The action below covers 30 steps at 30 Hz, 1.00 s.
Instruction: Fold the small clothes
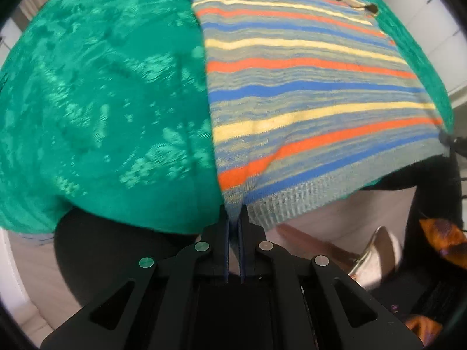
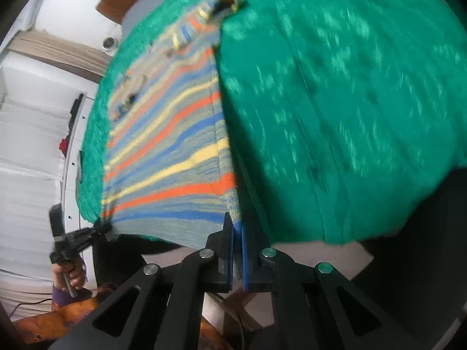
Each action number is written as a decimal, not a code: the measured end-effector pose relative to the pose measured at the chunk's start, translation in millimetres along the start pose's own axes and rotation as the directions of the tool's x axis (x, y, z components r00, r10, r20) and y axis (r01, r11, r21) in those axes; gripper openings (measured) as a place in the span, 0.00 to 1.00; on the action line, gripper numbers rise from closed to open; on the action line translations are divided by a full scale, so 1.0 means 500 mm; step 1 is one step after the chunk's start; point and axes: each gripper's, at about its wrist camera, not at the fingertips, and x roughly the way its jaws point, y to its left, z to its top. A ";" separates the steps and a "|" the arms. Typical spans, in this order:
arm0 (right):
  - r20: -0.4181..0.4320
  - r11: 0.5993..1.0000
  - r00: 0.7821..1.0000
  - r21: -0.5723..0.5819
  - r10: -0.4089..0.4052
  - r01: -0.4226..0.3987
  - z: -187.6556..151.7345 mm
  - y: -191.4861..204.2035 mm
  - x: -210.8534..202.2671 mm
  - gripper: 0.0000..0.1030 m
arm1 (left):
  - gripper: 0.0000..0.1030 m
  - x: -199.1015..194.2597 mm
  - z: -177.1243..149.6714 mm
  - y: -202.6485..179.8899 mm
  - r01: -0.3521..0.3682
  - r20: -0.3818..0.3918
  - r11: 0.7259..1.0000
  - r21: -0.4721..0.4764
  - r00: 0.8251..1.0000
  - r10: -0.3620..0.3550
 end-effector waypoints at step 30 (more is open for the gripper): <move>0.315 0.642 0.930 -0.677 -0.189 0.359 0.325 0.380 0.080 0.63 | 0.92 -0.057 0.066 -0.032 -0.375 0.521 0.835 -0.402 0.657 0.545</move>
